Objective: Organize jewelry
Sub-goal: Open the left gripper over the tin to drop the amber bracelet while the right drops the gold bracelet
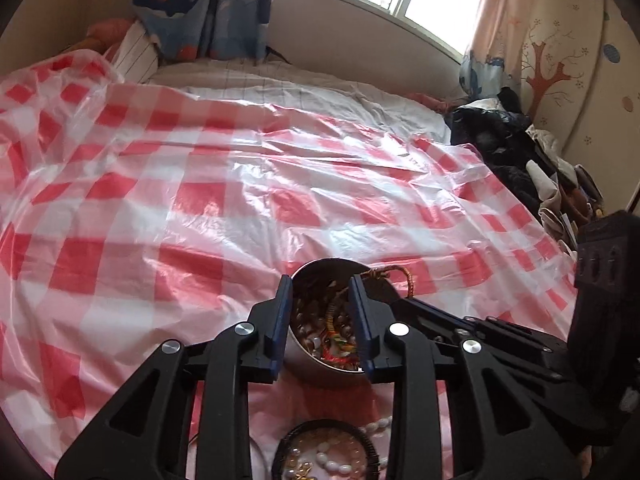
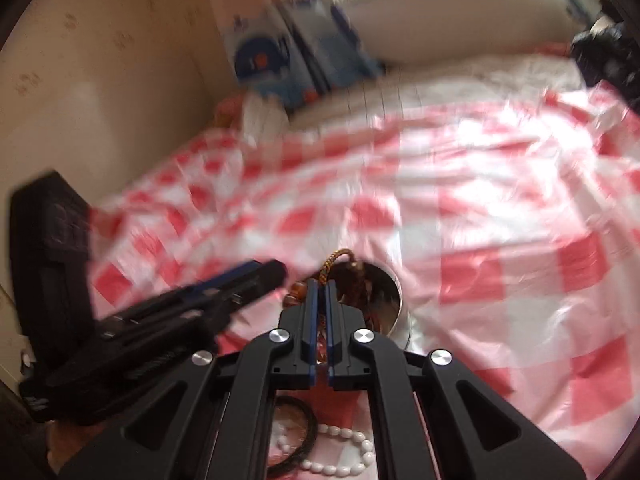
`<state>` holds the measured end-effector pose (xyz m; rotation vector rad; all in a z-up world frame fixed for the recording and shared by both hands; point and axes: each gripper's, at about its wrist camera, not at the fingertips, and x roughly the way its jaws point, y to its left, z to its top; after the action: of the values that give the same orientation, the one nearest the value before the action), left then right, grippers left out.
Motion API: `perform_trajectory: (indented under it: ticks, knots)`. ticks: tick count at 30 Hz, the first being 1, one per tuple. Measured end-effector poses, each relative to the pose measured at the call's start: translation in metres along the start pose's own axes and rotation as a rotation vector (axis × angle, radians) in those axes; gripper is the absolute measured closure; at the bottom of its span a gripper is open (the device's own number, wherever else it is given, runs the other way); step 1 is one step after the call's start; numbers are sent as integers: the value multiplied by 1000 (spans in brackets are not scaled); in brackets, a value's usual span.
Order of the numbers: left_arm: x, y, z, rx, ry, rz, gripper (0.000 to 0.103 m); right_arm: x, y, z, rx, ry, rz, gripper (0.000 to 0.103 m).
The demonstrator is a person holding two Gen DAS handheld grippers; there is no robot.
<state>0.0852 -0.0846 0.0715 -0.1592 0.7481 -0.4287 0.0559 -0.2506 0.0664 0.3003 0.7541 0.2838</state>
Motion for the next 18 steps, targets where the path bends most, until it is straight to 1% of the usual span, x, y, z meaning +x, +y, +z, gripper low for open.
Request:
perform_trajectory:
  ticks: [1,2,3,5,6,7,10,12,15,18]
  knots:
    - [-4,3,-2,4,-9,14,72,12,-2,-2,-4,40,-45,98]
    - [-9,6,-5,9,-17,24,69,15,-5,-5,3,46,-57,98]
    - [-14,10,-7,10,-22,32,64,13,-8,-8,17,38,-58,96]
    - [-19,17,-10,5,-19,44,62,7,-9,-11,17,21,-66,86]
    - [-23,19,-13,7,-17,49,62,2,-8,-12,16,12,-69,79]
    - [-26,21,-16,10,-15,53,61,-2,-7,-14,9,6,-76,78]
    - [-35,26,-26,14,-5,62,56,-14,-9,-17,2,-24,-105,78]
    - [-39,29,-35,14,2,62,55,-16,-11,-15,2,-43,-123,78]
    - [-38,33,-45,9,16,58,54,-7,-13,-13,-15,-42,-136,78]
    - [-34,35,-49,5,28,49,53,6,-10,-12,-39,-29,-128,82]
